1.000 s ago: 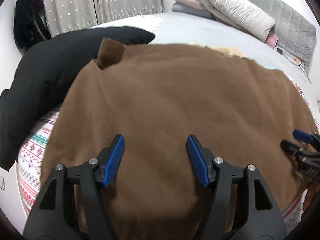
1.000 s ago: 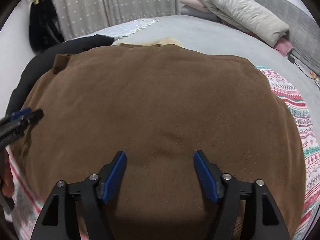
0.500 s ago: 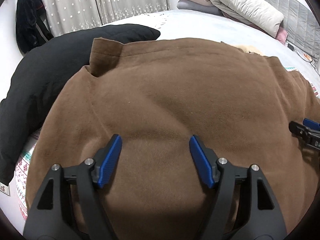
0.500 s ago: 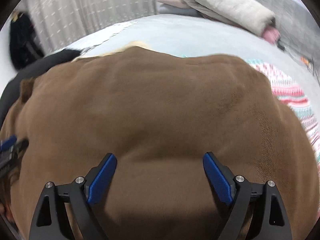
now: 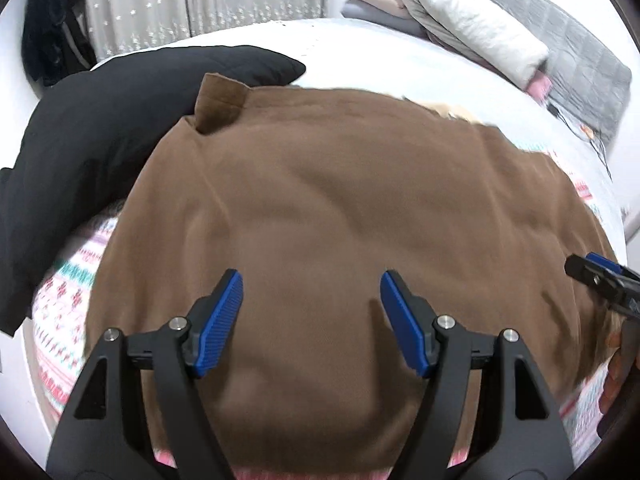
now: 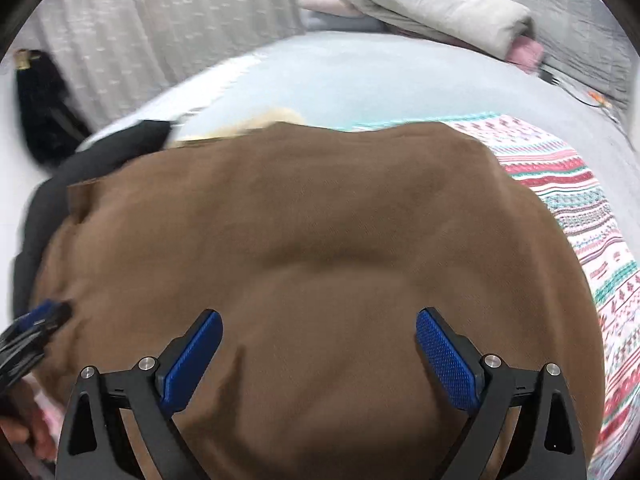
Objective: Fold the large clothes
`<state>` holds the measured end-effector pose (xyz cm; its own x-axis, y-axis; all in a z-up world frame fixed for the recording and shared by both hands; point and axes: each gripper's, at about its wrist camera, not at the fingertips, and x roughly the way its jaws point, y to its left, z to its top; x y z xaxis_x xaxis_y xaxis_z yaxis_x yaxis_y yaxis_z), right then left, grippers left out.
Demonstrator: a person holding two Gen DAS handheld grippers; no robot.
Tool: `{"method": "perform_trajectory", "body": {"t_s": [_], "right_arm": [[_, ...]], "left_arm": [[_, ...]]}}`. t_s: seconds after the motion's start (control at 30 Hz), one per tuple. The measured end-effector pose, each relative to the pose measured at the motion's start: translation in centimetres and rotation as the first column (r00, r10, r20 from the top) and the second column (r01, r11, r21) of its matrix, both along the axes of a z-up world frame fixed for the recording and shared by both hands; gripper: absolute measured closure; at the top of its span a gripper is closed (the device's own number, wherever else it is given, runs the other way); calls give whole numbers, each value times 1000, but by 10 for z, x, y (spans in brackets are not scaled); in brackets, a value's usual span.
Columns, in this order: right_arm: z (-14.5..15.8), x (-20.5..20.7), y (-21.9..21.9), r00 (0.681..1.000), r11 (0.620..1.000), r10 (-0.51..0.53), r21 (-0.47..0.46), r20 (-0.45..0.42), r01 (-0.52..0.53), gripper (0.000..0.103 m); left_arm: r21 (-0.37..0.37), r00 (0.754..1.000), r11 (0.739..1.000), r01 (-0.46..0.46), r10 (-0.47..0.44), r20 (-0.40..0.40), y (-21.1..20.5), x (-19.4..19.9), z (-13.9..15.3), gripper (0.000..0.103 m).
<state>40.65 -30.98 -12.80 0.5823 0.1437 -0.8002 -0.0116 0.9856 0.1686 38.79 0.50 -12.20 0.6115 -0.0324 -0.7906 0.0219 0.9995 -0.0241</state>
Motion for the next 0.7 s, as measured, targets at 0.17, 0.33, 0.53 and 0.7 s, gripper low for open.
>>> {"method": "perform_trajectory", "body": {"t_s": [0.17, 0.33, 0.53, 0.7], "right_arm": [[-10, -42, 7, 990, 994, 101, -39, -104, -105, 5], [-32, -67, -84, 987, 996, -74, -68, -142, 64, 5], [-41, -106, -175, 935, 948, -313, 8, -168, 319, 4], [5, -130, -157, 956, 957, -290, -36, -50, 288, 3]], "left_arm": [[1, 993, 997, -75, 75, -86, 43, -23, -14, 31], [-5, 997, 1000, -9, 8, -76, 70, -43, -19, 44], [102, 998, 995, -6, 12, -54, 59, -60, -10, 44], [-7, 997, 997, -77, 77, -24, 59, -94, 24, 43]]}}
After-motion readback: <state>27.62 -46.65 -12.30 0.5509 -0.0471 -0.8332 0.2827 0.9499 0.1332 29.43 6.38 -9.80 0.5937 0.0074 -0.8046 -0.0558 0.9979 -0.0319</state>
